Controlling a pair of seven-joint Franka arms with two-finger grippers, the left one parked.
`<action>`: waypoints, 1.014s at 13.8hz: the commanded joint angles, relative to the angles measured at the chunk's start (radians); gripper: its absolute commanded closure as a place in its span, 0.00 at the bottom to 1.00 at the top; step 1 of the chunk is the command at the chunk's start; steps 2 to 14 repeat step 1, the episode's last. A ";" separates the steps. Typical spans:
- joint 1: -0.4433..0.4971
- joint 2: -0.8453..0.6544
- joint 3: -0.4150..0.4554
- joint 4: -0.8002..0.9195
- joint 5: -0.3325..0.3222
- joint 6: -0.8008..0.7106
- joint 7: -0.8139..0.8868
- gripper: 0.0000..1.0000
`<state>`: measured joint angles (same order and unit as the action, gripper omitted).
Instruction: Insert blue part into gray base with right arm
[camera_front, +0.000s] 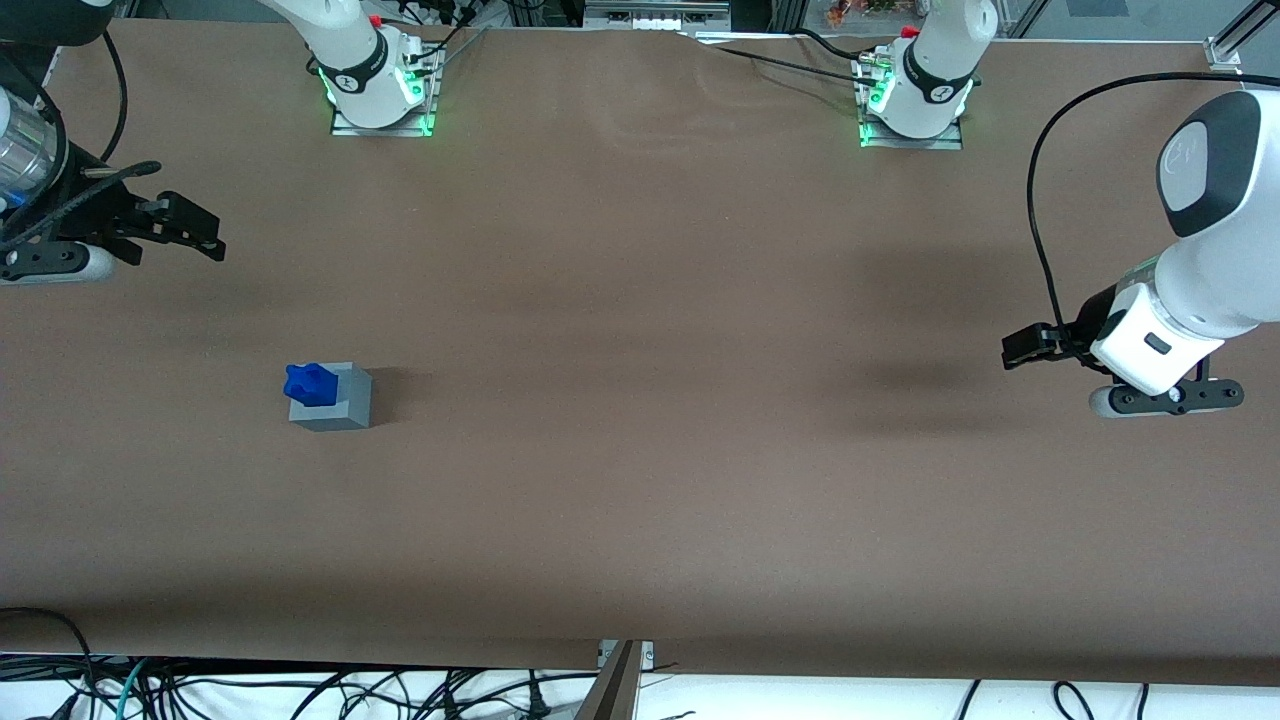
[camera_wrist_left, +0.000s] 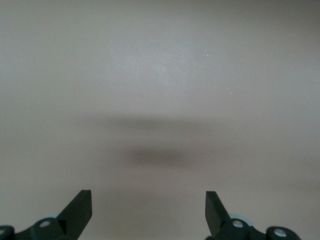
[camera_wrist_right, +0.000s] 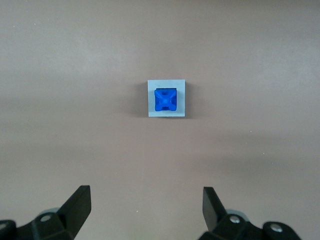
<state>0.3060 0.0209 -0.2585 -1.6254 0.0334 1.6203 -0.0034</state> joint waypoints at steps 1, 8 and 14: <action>-0.001 0.016 0.005 0.044 -0.012 -0.043 -0.006 0.01; -0.001 0.016 0.005 0.044 -0.012 -0.043 -0.006 0.01; -0.001 0.016 0.005 0.044 -0.012 -0.043 -0.006 0.01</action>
